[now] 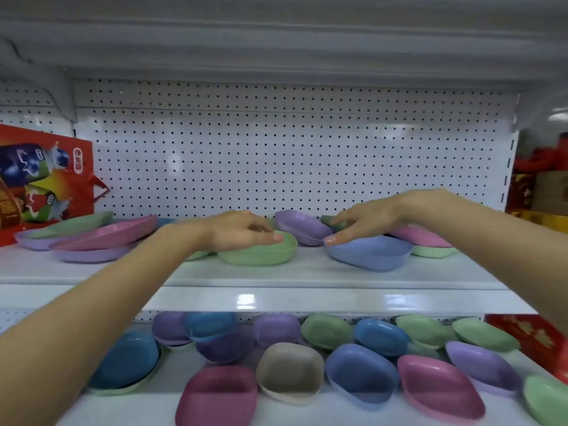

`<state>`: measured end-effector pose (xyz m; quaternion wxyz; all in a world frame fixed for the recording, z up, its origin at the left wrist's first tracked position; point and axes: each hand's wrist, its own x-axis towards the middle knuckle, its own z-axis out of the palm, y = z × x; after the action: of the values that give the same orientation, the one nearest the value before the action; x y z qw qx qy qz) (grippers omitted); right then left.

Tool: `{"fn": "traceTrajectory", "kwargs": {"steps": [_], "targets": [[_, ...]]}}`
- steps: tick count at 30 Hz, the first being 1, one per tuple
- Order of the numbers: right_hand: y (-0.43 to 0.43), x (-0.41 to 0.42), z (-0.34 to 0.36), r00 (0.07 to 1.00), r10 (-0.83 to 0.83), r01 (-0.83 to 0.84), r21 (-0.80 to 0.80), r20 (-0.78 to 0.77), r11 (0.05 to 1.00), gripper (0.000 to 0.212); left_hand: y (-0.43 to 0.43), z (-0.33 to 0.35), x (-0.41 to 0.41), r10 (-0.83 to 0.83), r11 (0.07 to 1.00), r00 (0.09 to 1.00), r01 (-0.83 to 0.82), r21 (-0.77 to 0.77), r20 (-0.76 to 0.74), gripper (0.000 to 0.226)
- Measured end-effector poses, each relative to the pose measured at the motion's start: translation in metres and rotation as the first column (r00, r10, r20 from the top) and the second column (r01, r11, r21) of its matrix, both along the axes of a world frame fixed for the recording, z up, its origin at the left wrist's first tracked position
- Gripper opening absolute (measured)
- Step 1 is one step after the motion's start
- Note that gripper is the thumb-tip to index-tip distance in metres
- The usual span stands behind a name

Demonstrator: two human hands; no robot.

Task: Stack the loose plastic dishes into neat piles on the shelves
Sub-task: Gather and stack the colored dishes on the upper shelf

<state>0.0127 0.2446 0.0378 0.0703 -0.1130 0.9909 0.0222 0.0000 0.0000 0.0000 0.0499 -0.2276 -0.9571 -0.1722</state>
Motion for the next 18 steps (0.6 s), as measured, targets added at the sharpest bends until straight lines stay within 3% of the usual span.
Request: {"fn": "traceTrajectory", "kwargs": {"steps": [4, 10, 18], "targets": [[0.024, -0.001, -0.012, 1.000, -0.017, 0.018, 0.060, -0.014, 0.998, 0.060, -0.003, -0.018, -0.006, -0.029, 0.994, 0.999, 0.031, -0.104, 0.022, 0.054], [0.045, 0.000, -0.035, 0.993, 0.078, -0.083, -0.047, -0.087, 0.995, 0.034, -0.005, -0.026, -0.004, -0.157, 0.988, 0.987, 0.157, -0.003, -0.042, 0.042], [0.047, 0.006, -0.052, 0.929, 0.160, -0.189, -0.059, -0.333, 0.980, 0.047, -0.004, -0.038, -0.012, -0.169, 0.970, 0.979, 0.185, 0.155, -0.114, 0.036]]}}
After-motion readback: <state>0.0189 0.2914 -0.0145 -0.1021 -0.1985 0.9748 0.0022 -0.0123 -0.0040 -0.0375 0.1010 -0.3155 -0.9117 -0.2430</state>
